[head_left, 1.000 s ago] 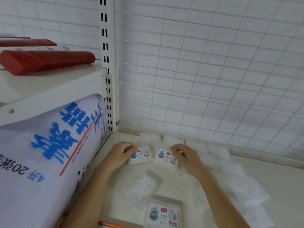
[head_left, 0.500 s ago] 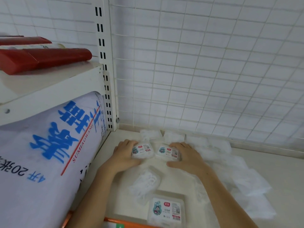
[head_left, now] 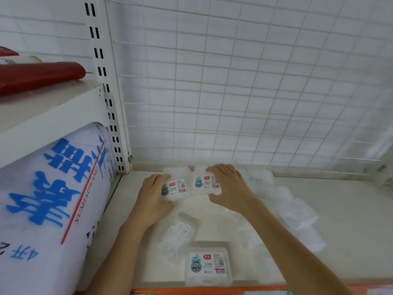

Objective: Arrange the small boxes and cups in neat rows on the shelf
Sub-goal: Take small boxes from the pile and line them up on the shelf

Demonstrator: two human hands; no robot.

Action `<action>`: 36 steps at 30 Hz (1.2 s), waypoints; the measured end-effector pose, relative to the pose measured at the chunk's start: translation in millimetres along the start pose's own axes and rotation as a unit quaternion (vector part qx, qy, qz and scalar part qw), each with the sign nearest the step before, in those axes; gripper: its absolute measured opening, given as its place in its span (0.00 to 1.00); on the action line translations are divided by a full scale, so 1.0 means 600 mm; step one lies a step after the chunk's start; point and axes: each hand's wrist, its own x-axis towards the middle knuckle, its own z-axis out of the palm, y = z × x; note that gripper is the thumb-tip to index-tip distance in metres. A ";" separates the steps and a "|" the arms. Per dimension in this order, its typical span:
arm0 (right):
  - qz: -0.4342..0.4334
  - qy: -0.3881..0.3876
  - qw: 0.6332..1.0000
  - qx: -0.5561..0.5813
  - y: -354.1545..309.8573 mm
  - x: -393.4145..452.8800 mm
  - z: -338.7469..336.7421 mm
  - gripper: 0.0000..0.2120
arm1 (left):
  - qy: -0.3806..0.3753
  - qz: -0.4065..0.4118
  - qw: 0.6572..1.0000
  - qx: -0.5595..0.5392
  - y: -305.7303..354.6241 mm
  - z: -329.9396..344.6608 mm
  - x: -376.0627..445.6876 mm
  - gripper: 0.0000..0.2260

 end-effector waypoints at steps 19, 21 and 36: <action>0.279 0.151 0.948 -0.008 0.160 -0.578 -0.218 0.32 | -0.187 0.259 0.934 -0.160 0.439 0.207 -0.132 0.33; 0.319 0.154 0.935 -0.007 0.165 -0.659 -0.228 0.32 | -0.220 0.274 0.919 -0.177 0.489 0.250 -0.170 0.35; 0.502 0.176 0.847 -0.013 0.195 -1.058 -0.271 0.37 | -0.365 0.373 0.836 -0.170 0.741 0.505 -0.376 0.31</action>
